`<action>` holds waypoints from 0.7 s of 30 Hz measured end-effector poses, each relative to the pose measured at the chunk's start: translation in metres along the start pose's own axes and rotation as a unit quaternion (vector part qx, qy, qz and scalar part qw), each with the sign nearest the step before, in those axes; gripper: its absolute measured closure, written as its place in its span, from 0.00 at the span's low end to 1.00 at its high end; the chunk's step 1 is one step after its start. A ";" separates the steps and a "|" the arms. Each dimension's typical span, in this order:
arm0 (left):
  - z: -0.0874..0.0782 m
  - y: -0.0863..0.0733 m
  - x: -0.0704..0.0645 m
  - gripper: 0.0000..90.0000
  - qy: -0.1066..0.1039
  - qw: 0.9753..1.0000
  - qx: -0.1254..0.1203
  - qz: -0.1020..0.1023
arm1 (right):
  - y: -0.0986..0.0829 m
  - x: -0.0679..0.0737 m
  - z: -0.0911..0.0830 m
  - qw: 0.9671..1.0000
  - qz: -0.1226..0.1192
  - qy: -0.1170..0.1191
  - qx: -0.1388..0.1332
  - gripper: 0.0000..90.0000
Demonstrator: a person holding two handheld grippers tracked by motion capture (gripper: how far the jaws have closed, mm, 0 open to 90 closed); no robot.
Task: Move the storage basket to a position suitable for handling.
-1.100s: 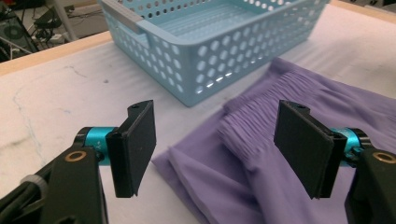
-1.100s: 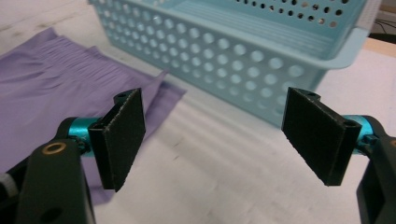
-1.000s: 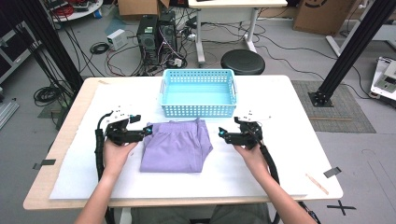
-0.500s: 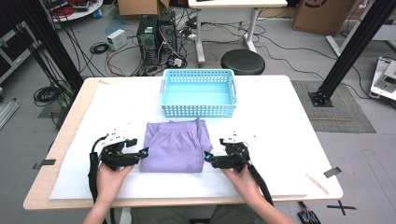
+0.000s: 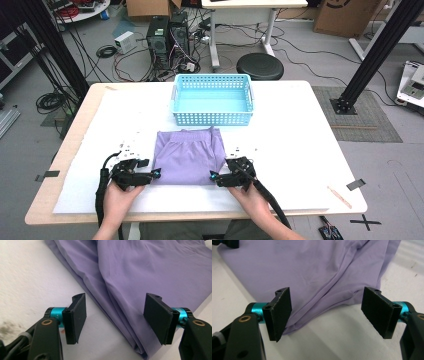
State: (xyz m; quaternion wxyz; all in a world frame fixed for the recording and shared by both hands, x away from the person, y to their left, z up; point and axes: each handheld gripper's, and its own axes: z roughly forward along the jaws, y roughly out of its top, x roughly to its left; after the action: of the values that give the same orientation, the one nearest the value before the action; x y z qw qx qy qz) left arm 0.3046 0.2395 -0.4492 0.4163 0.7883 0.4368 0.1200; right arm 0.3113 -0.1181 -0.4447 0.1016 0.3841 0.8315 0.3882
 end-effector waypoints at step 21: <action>0.010 0.006 -0.006 0.68 0.013 0.999 -0.006 -0.031 | 0.013 0.002 0.015 1.000 -0.016 -0.003 0.026 0.72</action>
State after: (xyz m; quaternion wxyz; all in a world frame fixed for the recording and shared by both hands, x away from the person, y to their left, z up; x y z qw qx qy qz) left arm 0.3104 0.2277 -0.4496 0.4188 0.7705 0.4654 0.1197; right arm 0.3243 -0.1032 -0.4456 0.1002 0.3749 0.8470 0.3634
